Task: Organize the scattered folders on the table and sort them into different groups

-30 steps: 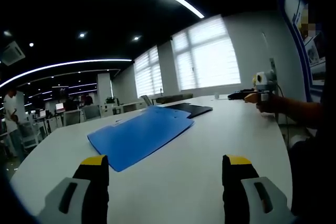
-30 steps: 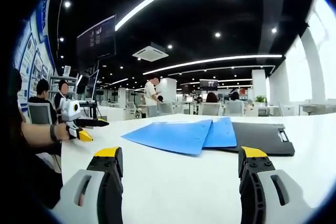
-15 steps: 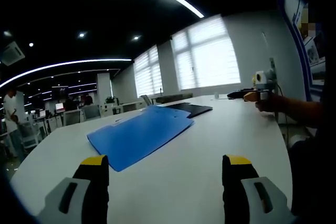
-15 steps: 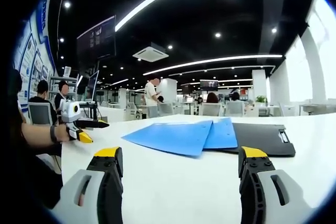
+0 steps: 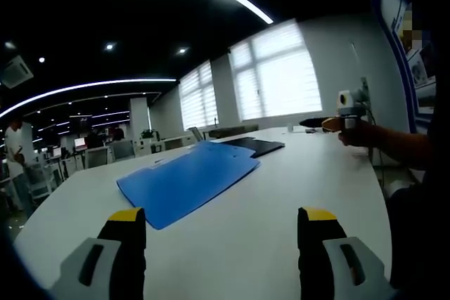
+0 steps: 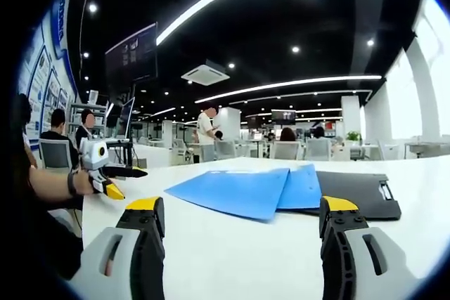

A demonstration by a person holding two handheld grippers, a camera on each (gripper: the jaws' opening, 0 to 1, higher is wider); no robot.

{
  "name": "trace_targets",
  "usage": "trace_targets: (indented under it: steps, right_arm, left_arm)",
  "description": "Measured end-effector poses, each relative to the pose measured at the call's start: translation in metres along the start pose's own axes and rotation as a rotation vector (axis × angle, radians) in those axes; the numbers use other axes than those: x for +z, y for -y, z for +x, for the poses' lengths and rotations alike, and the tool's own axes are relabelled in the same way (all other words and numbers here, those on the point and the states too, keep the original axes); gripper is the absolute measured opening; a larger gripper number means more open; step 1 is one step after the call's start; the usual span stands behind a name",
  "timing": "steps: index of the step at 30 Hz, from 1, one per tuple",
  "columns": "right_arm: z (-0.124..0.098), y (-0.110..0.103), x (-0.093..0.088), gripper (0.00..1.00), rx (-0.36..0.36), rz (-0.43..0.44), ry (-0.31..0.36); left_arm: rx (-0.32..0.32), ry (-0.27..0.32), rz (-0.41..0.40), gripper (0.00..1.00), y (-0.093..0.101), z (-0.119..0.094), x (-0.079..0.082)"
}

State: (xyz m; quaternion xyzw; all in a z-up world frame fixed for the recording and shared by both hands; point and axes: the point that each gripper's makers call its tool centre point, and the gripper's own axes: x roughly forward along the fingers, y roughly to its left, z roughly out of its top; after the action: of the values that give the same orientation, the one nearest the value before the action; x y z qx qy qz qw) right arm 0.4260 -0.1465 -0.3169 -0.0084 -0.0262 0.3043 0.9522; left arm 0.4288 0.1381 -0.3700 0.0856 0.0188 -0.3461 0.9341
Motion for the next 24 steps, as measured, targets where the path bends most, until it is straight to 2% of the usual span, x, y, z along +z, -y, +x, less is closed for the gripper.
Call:
trace_targets:
  steps: [6, 24]
  right_arm:
    - [0.006, -0.005, 0.007, 0.89, 0.013, -0.009, 0.013]
    - [0.016, -0.01, 0.009, 0.89, 0.033, -0.007, 0.014]
  left_arm:
    - [0.002, -0.001, 0.001, 0.89, 0.0, 0.0, 0.0]
    - [0.001, 0.006, -0.002, 0.89, -0.001, 0.0, 0.001]
